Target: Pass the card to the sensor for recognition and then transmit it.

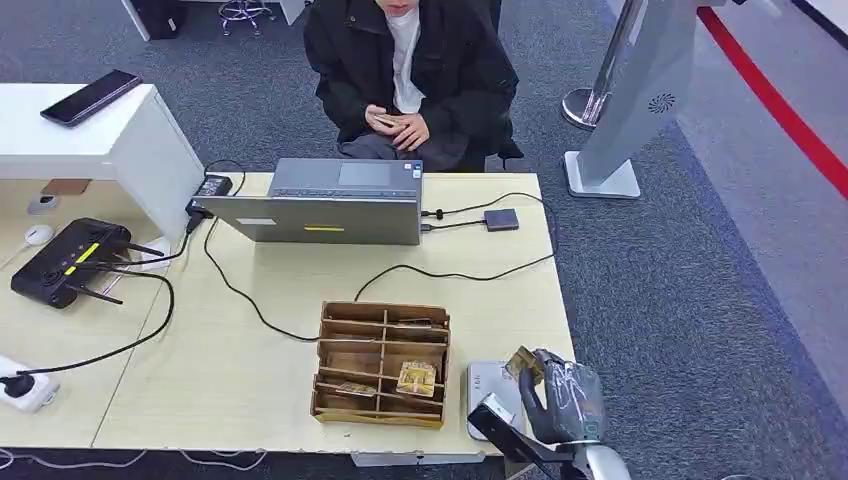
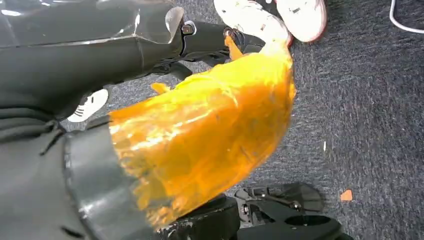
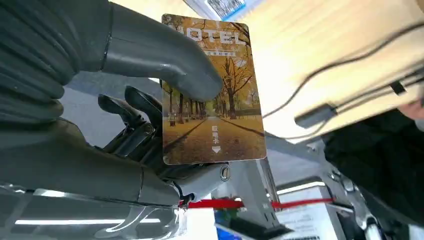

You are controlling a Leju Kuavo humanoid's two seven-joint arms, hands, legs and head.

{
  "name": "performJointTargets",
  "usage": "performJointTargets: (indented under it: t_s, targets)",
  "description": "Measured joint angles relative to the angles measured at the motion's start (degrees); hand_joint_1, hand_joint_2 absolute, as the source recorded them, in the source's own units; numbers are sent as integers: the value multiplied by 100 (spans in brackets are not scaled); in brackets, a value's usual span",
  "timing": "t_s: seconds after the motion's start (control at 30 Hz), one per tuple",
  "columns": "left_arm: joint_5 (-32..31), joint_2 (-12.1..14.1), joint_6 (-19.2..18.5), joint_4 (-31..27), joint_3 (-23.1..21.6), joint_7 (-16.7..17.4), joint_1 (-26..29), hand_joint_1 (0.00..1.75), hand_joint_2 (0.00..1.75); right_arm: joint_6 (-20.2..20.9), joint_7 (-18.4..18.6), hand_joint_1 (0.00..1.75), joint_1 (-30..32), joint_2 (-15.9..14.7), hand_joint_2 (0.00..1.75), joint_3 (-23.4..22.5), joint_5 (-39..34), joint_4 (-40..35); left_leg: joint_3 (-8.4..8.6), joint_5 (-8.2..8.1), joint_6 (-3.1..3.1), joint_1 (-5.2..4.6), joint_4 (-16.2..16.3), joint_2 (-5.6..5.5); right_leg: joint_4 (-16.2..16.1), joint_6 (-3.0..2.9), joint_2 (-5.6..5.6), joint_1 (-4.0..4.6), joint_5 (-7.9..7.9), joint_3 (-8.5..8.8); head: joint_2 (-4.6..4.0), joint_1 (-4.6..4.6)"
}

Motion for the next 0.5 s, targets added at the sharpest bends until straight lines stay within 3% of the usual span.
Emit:
performJointTargets:
  t_s: [0.5]
  targets:
    - [72,-2,0,0,-116,-9,-15,0,0,-391,-315,175,30,120,175,-186,380,-511,0,0,0,0,0,1,0,0,1,0,0,0,0,0]
